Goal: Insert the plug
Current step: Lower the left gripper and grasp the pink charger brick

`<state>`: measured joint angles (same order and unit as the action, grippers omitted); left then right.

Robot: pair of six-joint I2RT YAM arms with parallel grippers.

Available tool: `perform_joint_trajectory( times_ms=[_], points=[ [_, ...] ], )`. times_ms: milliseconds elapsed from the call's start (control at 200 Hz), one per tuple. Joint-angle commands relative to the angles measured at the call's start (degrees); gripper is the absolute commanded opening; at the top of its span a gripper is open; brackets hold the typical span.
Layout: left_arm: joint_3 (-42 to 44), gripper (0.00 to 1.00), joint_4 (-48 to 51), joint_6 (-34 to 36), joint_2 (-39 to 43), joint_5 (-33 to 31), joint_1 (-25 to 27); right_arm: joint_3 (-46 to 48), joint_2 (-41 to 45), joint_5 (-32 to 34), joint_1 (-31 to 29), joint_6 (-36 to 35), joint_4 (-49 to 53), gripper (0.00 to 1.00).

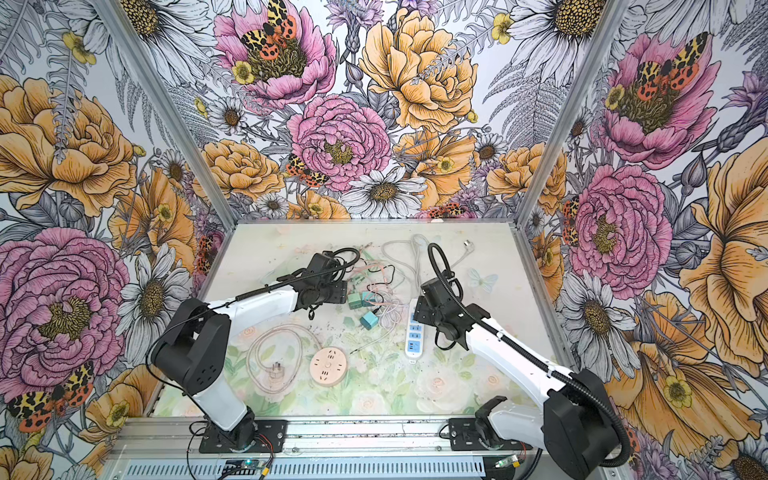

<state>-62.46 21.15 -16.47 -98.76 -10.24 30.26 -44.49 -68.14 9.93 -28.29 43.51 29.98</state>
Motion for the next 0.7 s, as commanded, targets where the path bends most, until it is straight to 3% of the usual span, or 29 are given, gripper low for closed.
perform_joint_trajectory(
  times_ms=[0, 360, 596, 696],
  points=[
    [-2.86, 0.79, -1.6, 2.82, -2.24, 3.22, 0.23, -0.82, 1.75, 1.47, 2.14, -3.03, 1.92, 0.73],
    [-7.8, 0.74, 1.59, 0.93, -10.86, 3.91, -0.47, -1.65, 2.68, -0.35, 5.3, -4.92, 2.19, 0.74],
    [-7.73, 0.7, 2.77, -0.92, -11.95, 0.71, -0.69, -1.56, 2.67, -1.07, 5.61, -5.09, 2.1, 0.74],
    [-7.55, 0.63, 3.57, -1.29, -12.55, 1.09, -1.12, -1.48, 2.32, -1.31, 5.59, -5.2, 2.1, 0.74]
  ],
)
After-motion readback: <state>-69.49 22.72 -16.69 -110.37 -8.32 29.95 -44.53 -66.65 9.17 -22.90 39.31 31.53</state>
